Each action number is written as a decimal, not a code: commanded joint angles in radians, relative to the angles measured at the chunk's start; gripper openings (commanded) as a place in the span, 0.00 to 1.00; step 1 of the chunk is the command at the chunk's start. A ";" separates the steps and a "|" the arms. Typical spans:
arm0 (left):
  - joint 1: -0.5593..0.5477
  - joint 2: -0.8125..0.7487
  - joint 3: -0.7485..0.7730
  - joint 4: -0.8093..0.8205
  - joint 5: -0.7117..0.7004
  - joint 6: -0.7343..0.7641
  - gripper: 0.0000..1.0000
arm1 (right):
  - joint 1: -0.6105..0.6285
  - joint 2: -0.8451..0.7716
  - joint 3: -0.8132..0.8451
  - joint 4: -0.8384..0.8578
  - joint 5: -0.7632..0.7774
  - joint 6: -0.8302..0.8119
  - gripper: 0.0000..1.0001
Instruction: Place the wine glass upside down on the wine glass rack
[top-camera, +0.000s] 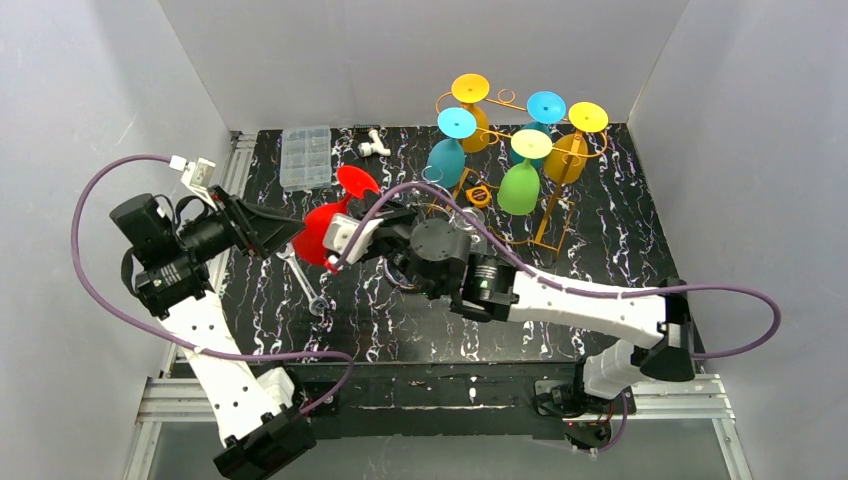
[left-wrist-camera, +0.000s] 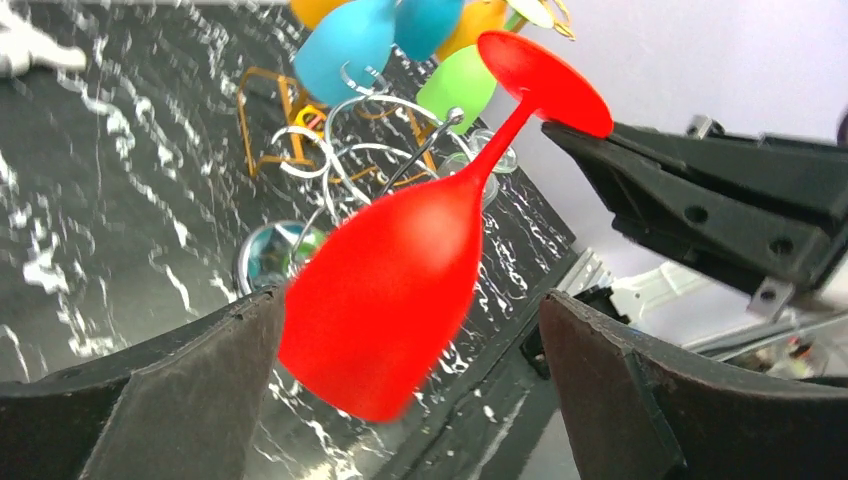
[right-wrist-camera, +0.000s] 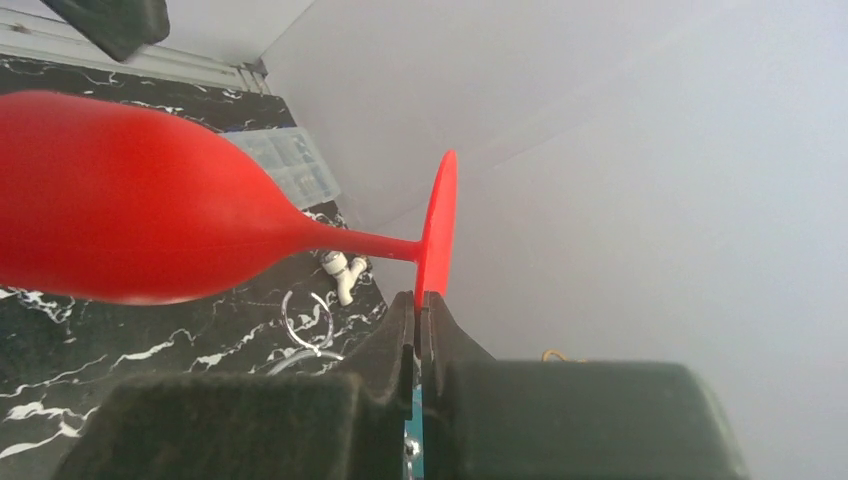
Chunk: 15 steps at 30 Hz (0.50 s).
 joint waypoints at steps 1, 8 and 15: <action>-0.002 0.095 0.075 -0.305 -0.224 0.080 0.98 | 0.025 0.093 0.050 0.114 0.069 -0.137 0.01; 0.062 0.218 0.193 -0.444 -0.530 0.159 0.98 | -0.045 0.262 0.134 0.098 0.077 -0.158 0.01; 0.106 0.228 0.222 -0.474 -0.582 0.181 0.98 | -0.112 0.355 0.257 0.022 0.023 -0.144 0.01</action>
